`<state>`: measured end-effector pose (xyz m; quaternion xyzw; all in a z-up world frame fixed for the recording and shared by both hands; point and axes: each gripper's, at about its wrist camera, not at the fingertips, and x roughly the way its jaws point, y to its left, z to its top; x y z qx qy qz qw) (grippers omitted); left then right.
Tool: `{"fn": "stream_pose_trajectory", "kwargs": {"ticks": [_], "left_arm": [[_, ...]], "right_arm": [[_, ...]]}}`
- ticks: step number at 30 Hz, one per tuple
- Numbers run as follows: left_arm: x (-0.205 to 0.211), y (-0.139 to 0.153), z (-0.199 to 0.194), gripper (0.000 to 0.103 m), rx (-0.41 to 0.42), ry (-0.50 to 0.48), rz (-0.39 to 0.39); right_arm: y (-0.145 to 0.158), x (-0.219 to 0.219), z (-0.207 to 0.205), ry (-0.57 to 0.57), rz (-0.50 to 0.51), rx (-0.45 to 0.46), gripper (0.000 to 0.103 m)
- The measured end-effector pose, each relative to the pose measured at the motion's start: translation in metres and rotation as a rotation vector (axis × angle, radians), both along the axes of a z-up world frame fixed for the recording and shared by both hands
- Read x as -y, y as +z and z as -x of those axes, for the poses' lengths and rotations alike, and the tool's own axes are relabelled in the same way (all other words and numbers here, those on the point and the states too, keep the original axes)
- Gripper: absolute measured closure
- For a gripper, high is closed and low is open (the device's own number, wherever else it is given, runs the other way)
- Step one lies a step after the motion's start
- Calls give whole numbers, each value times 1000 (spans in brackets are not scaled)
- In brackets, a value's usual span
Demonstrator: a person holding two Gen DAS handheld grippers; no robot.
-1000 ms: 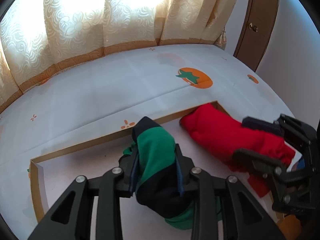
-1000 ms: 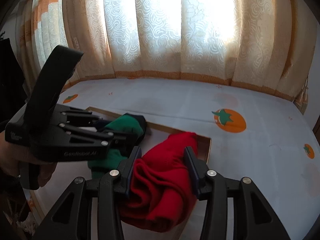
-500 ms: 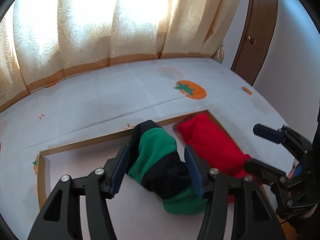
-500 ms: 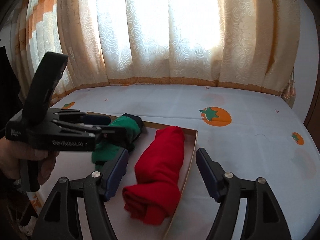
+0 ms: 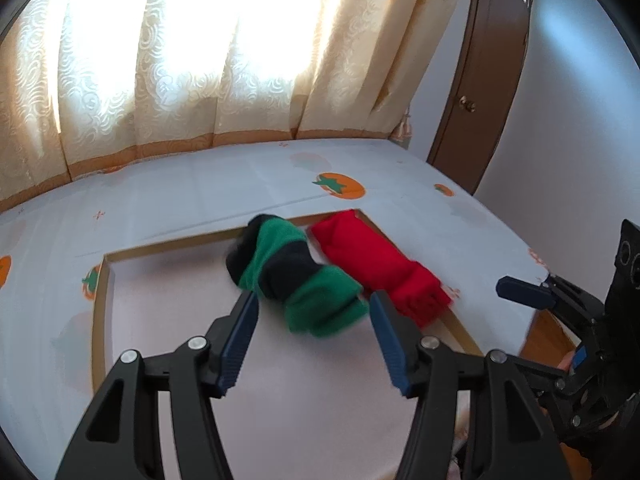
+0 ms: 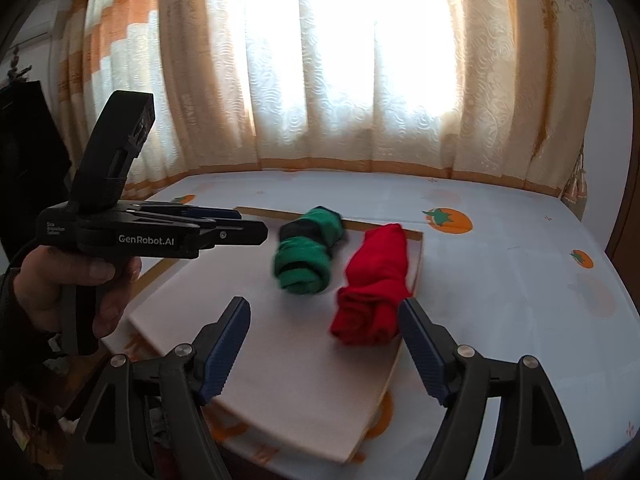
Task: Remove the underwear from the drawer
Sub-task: 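Withdraw both tools from the tray and lower them toward the drawer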
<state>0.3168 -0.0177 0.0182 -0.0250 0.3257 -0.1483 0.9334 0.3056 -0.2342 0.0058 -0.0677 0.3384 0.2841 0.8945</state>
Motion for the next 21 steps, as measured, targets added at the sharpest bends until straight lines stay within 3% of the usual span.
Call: {"fn": "stream_pose_trajectory", "kwargs": {"ticks": [21], "left_arm": [[-6,-18,134,40,65,-52,34]], "right_arm": [[30,-24,99,133,-57,9,23]]}}
